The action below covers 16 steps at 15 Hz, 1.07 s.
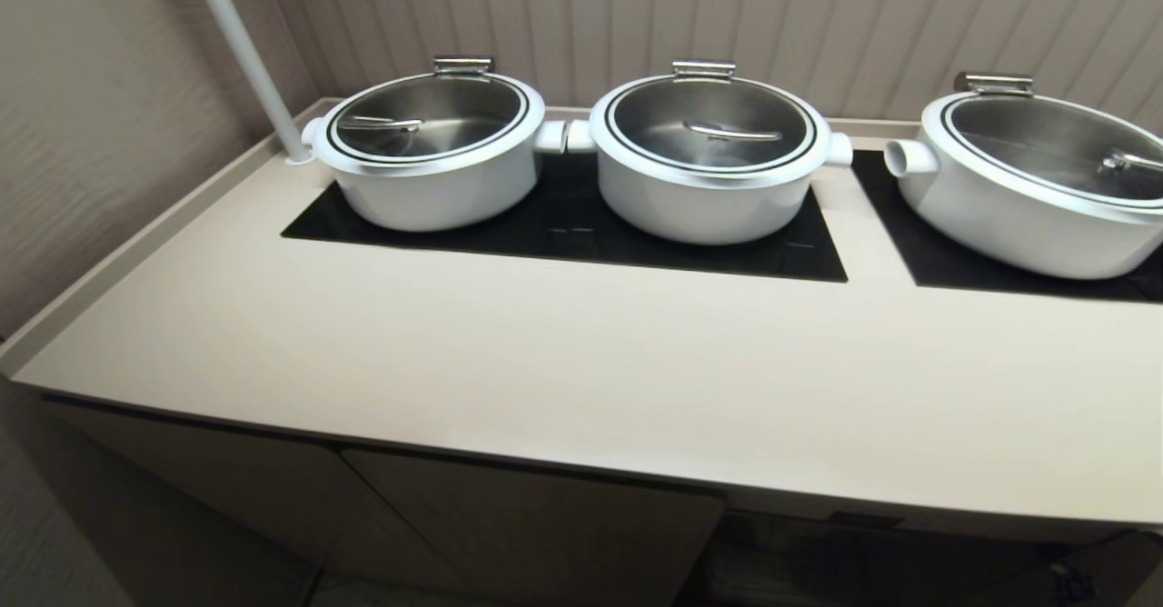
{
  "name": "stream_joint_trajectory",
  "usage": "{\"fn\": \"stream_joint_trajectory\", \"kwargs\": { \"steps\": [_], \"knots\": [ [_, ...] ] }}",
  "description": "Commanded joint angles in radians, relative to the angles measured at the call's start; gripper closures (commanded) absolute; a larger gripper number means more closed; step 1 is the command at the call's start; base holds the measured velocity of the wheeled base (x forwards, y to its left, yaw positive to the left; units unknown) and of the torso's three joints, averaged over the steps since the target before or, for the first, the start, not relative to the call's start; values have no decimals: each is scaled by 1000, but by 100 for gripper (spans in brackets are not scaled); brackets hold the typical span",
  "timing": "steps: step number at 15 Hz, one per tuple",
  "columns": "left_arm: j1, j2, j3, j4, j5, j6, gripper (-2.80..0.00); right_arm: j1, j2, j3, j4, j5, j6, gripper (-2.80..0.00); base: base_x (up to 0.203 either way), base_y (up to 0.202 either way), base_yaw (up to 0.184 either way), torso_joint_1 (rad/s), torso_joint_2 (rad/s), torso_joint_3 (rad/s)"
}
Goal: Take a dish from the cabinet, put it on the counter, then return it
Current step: Put it back into the cabinet
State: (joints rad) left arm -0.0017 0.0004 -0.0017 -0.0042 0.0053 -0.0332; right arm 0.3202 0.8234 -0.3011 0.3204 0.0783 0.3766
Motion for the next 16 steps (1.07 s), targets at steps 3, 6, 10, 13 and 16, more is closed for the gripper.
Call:
{"fn": "stream_joint_trajectory", "kwargs": {
  "steps": [3,6,10,13,16],
  "knots": [
    [0,0,0,0,1,-1,0,0,0,2,2,1,2,0,0,0,0,-143,309,163],
    [0,0,0,0,1,-1,0,0,0,2,2,1,2,0,0,0,0,-147,322,173],
    [0,0,0,0,1,-1,0,0,0,2,2,1,2,0,0,0,0,-151,332,177],
    [0,0,0,0,1,-1,0,0,0,2,2,1,2,0,0,0,0,-158,355,194],
    [0,0,0,0,1,-1,0,0,0,2,2,1,2,0,0,0,0,-192,415,226]
  ]
}}
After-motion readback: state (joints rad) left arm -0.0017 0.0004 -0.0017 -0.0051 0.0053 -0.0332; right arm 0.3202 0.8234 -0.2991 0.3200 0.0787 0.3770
